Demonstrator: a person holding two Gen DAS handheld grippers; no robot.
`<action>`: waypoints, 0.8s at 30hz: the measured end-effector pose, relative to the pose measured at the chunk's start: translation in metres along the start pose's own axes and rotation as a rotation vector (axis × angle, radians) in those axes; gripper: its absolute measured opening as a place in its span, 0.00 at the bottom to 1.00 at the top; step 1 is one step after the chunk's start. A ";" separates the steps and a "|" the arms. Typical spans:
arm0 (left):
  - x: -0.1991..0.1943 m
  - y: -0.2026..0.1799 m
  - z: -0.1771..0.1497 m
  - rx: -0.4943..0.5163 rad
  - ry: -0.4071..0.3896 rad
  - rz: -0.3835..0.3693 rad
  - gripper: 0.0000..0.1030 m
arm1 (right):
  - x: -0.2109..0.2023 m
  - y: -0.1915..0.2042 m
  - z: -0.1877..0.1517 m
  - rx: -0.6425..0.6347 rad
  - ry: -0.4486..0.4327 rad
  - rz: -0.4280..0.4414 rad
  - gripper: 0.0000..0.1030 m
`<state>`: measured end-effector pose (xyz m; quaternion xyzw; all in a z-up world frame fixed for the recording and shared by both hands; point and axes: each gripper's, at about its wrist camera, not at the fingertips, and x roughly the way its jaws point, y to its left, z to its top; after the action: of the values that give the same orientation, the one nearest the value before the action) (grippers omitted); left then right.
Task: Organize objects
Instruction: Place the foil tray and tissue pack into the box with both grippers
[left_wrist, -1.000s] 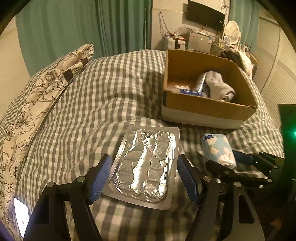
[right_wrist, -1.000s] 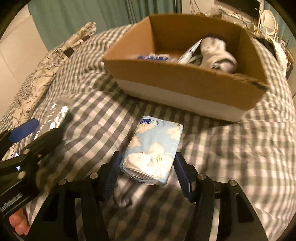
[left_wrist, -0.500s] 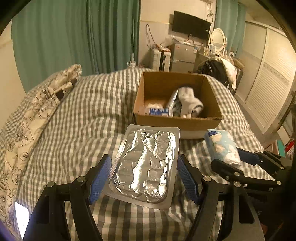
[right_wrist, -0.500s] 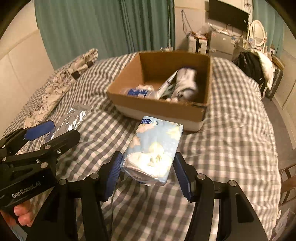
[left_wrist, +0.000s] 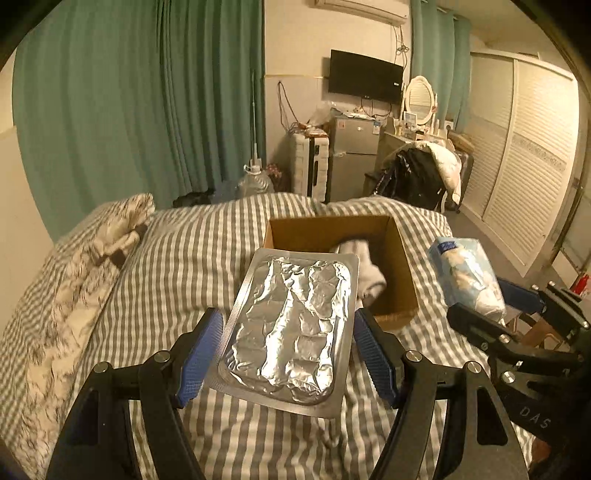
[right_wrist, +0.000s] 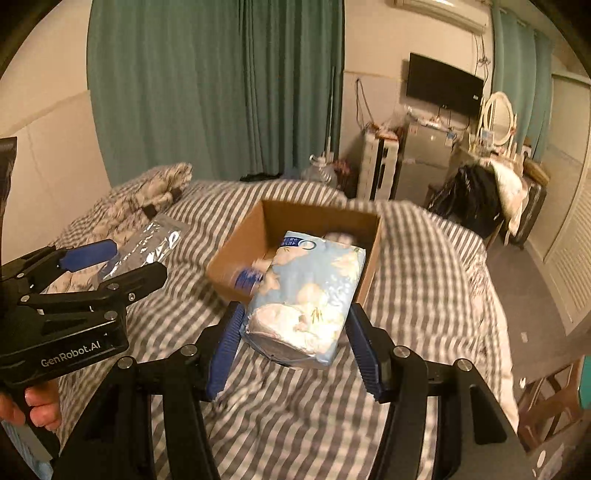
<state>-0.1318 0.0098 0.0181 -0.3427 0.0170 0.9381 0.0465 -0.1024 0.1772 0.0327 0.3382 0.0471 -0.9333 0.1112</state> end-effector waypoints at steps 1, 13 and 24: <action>0.004 -0.001 0.005 0.000 -0.001 -0.001 0.72 | 0.000 -0.002 0.005 -0.003 -0.009 -0.007 0.55; 0.076 -0.014 0.071 0.054 0.012 0.028 0.72 | 0.036 -0.035 0.080 0.012 -0.076 -0.009 0.55; 0.162 -0.019 0.065 0.090 0.095 0.044 0.72 | 0.124 -0.050 0.101 0.022 -0.008 -0.002 0.55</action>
<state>-0.2949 0.0449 -0.0366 -0.3839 0.0691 0.9199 0.0404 -0.2695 0.1872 0.0313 0.3355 0.0367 -0.9353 0.1066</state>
